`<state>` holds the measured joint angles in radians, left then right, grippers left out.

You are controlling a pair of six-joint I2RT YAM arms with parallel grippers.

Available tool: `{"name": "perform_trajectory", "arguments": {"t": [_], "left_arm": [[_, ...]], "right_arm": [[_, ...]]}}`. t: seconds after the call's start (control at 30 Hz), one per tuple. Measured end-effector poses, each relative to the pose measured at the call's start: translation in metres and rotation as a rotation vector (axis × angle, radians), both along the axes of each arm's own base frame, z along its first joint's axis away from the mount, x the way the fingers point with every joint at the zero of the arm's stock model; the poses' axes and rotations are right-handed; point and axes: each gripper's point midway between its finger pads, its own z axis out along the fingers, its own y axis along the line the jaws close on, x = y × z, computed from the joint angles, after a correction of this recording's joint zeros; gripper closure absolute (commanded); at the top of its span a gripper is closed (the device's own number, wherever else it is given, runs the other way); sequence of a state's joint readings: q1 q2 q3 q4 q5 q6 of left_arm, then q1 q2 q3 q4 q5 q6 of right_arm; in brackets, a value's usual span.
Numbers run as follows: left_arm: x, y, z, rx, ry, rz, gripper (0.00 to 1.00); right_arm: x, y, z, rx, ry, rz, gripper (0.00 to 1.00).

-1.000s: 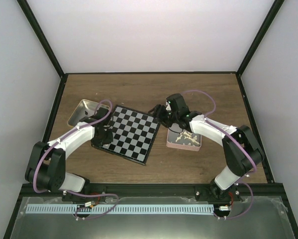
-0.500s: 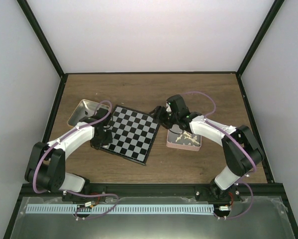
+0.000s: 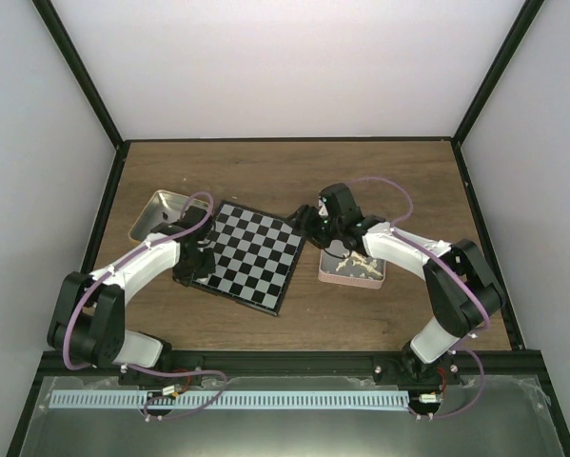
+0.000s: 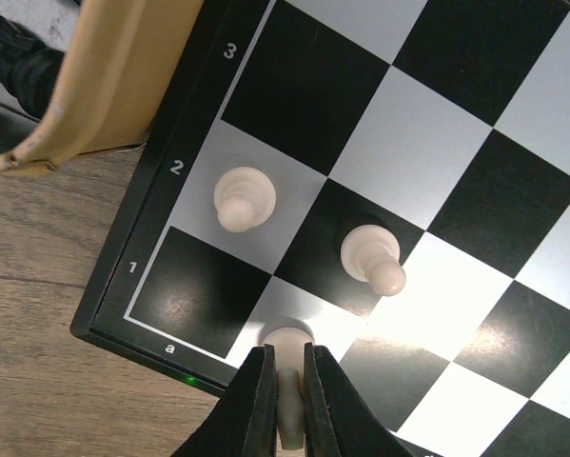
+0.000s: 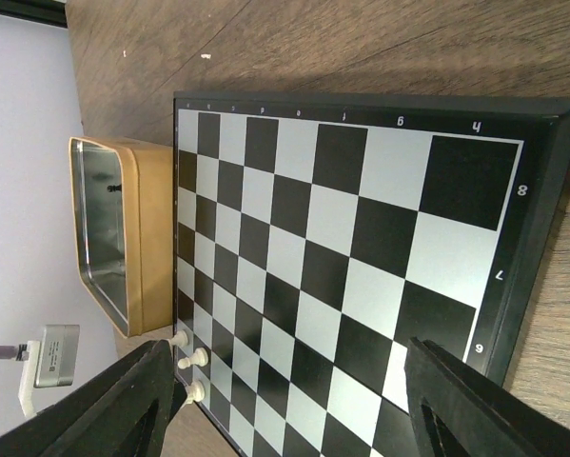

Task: Set up the chess pieces on the board
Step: Adjust the chess piece on the chessboard, then pick up the chess piece from the storage box.

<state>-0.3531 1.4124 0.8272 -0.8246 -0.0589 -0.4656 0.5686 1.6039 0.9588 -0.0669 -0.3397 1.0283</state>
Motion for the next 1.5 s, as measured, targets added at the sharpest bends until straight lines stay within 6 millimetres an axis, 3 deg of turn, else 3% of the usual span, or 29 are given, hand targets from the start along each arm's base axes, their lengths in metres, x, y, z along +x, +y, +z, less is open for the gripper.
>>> {"name": "perform_trajectory", "arguments": {"t": [0.17,0.5,0.67,0.77,0.87,0.97,1.1,1.2,1.3,1.4,1.5], "left_arm": [[-0.001,-0.002,0.0,-0.01,0.004,-0.005,0.94],[-0.003,-0.002,0.002,-0.011,0.01,-0.014,0.75],[0.009,-0.003,0.022,-0.01,-0.041,-0.016,0.71],[0.018,-0.003,0.039,-0.012,-0.099,-0.014,0.62],[0.021,-0.002,0.059,-0.027,-0.174,-0.012,0.59],[0.025,-0.006,0.091,-0.084,-0.3,-0.029,0.54],[0.031,-0.02,0.147,-0.205,-0.536,-0.097,0.48],[0.034,-0.03,0.193,-0.289,-0.738,-0.161,0.43],[0.032,-0.035,0.223,-0.345,-0.894,-0.202,0.36],[0.024,-0.037,0.249,-0.393,-1.03,-0.23,0.26],[0.013,-0.034,0.273,-0.428,-1.149,-0.235,0.2]], "right_arm": [[-0.002,-0.002,-0.004,-0.006,0.006,-0.003,0.32],[-0.001,-0.005,-0.005,-0.026,-0.005,-0.01,0.32],[0.0,-0.015,0.005,-0.065,-0.05,-0.028,0.31],[0.001,-0.026,0.017,-0.105,-0.1,-0.05,0.31],[0.003,-0.041,0.03,-0.163,-0.162,-0.078,0.31],[0.003,-0.061,0.041,-0.233,-0.223,-0.095,0.31],[-0.01,-0.087,0.065,-0.29,-0.315,-0.11,0.3],[-0.024,-0.107,0.096,-0.306,-0.415,-0.142,0.3],[-0.033,-0.124,0.116,-0.329,-0.477,-0.182,0.3],[-0.041,-0.139,0.117,-0.381,-0.479,-0.216,0.3],[-0.045,-0.153,0.102,-0.445,-0.434,-0.234,0.31]]}}
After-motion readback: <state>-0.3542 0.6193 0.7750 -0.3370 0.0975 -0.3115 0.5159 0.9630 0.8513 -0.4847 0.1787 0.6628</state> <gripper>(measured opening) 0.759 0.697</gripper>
